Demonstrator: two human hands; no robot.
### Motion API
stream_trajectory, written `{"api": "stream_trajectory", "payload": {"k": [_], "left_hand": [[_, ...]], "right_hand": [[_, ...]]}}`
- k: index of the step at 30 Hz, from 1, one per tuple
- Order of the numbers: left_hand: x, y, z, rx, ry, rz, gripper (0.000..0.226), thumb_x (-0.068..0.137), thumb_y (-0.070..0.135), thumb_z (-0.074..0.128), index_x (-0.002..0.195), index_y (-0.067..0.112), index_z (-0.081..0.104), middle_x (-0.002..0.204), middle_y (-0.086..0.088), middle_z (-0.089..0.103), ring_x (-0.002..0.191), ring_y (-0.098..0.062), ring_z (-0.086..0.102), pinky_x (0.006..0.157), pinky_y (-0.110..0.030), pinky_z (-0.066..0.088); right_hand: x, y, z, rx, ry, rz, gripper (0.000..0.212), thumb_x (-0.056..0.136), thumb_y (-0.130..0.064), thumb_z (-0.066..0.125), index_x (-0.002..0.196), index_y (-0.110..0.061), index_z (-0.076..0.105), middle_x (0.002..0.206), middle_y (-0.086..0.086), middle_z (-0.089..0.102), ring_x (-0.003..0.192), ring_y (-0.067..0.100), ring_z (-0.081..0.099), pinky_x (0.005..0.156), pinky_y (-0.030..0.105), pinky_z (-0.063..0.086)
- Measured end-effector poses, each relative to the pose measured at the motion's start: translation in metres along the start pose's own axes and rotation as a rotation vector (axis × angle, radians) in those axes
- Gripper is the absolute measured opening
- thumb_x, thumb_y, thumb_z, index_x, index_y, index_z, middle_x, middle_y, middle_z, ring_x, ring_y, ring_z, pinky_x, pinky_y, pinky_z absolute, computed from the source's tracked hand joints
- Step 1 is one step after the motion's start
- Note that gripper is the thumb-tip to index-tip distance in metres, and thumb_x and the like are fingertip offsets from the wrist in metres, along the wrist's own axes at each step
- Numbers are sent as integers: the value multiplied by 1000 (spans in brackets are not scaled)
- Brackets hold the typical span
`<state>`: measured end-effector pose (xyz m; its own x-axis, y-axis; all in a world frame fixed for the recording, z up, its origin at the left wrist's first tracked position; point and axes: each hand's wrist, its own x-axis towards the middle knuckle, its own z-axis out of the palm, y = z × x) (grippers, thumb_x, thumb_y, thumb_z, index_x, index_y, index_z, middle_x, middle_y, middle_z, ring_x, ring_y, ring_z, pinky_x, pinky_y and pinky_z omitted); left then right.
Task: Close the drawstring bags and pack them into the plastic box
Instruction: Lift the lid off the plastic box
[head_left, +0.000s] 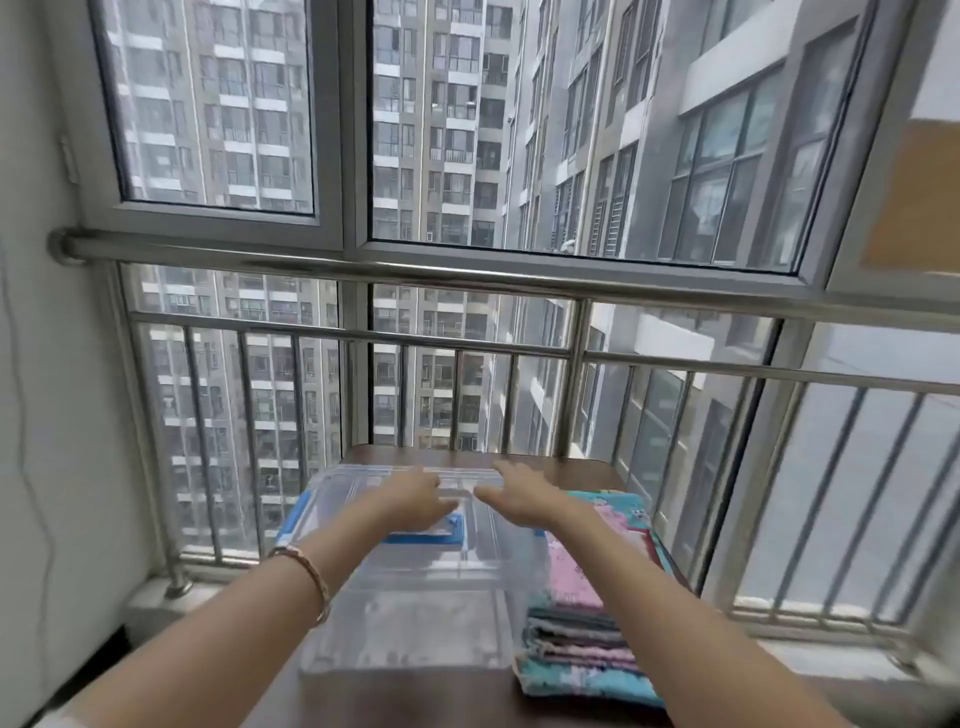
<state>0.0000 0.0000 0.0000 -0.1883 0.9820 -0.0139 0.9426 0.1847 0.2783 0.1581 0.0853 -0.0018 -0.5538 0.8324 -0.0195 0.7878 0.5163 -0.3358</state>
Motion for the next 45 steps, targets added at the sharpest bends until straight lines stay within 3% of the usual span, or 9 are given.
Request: {"api": "stream_trajectory", "payload": {"k": [11, 15, 23, 32, 36, 39, 41, 43, 45], "left_hand": [[-40, -57, 6, 0, 279, -17, 37, 97, 23, 45, 132, 16, 54, 137, -2, 53, 127, -21, 46, 107, -35, 35], [-45, -86, 0, 28, 378, -298, 44, 92, 11, 41, 134, 23, 49, 137, -4, 50, 127, -28, 44, 101, -47, 40], [-52, -121, -8, -457, 407, -347, 34, 92, 26, 60, 126, 20, 61, 125, -9, 63, 105, -25, 61, 85, -36, 51], [-29, -125, -4, -1022, 470, -424, 31, 92, 11, 61, 122, 6, 64, 123, -13, 63, 110, -28, 58, 97, -38, 45], [-21, -132, -2, -977, 513, -535, 33, 97, 5, 45, 125, 7, 61, 88, 5, 61, 62, -12, 43, 60, -25, 37], [-23, -135, -6, -788, 568, -568, 32, 96, 13, 46, 123, 15, 62, 114, -7, 64, 60, -21, 47, 58, -27, 37], [-28, -133, -13, -572, 556, -543, 20, 91, 21, 49, 95, 19, 68, 103, -9, 66, 79, -30, 60, 66, -31, 40], [-31, -130, -18, -493, 495, -497, 26, 89, 22, 51, 64, 16, 57, 73, -12, 62, 72, -29, 60, 61, -29, 34], [-33, -126, -20, -494, 437, -490, 39, 89, 23, 54, 52, 15, 43, 52, -7, 44, 53, -20, 43, 55, -27, 27]], "right_hand": [[-34, 8, 24, 129, 121, -32, 57, 98, -35, 43, 148, -11, 31, 155, 7, 27, 142, 23, 24, 116, 45, 24], [-34, 12, 26, 272, 236, 71, 48, 96, -20, 39, 143, -10, 35, 143, 14, 38, 130, 29, 39, 108, 42, 33], [-30, 19, 27, 600, 311, 251, 37, 91, -7, 46, 127, -7, 54, 128, 9, 57, 111, 23, 53, 89, 30, 42], [-21, 15, 23, 704, 328, 328, 35, 86, -8, 49, 117, -10, 65, 117, 5, 67, 105, 22, 60, 93, 40, 50], [-19, 23, 20, 709, 342, 356, 42, 90, -2, 42, 129, -9, 58, 132, 7, 59, 119, 26, 54, 102, 36, 43], [-27, 34, 19, 724, 324, 349, 44, 94, -4, 37, 135, -9, 50, 135, 9, 54, 116, 24, 53, 96, 35, 41], [-27, 38, 20, 641, 378, 290, 28, 89, -22, 42, 100, -15, 67, 105, 8, 64, 88, 20, 57, 85, 40, 46], [-30, 37, 17, 543, 383, 241, 35, 86, -31, 46, 54, -17, 47, 67, 4, 51, 61, 16, 43, 67, 39, 46], [-37, 30, 12, 518, 307, 192, 48, 93, -28, 48, 50, -18, 29, 52, -1, 34, 50, 14, 30, 56, 31, 32]]}}
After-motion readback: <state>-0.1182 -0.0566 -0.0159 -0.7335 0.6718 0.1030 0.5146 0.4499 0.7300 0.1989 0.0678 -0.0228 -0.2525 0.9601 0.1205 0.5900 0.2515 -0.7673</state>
